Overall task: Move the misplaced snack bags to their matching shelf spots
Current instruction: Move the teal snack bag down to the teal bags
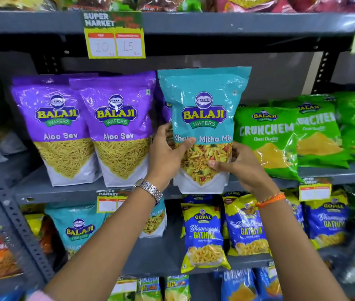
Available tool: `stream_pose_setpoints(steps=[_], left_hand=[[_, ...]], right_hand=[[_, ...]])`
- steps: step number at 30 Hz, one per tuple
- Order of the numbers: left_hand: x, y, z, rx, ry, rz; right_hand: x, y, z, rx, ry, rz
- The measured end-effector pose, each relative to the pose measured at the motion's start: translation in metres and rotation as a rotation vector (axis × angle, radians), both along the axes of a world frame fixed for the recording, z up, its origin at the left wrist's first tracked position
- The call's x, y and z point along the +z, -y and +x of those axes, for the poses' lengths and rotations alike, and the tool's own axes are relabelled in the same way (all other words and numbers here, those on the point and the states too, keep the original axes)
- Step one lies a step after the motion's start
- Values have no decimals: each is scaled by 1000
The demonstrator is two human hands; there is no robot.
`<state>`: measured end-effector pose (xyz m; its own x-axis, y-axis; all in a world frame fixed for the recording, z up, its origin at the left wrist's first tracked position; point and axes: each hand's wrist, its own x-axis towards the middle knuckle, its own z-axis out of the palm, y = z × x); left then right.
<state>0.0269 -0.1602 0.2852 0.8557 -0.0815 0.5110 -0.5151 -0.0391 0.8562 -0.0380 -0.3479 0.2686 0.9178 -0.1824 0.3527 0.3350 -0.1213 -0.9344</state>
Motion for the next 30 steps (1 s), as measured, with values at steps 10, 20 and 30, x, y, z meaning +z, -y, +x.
stream_pose_setpoints(steps=[10, 20, 30], left_hand=[[-21, -32, -77, -201, -74, -49], [-177, -93, -138, -84, -301, -39], [-287, -134, -88, 44, -500, 32]], right_hand=[[-30, -24, -91, -58, 11, 12], [-200, -70, -122, 48, -186, 67], [-311, -116, -58, 140, -437, 21]])
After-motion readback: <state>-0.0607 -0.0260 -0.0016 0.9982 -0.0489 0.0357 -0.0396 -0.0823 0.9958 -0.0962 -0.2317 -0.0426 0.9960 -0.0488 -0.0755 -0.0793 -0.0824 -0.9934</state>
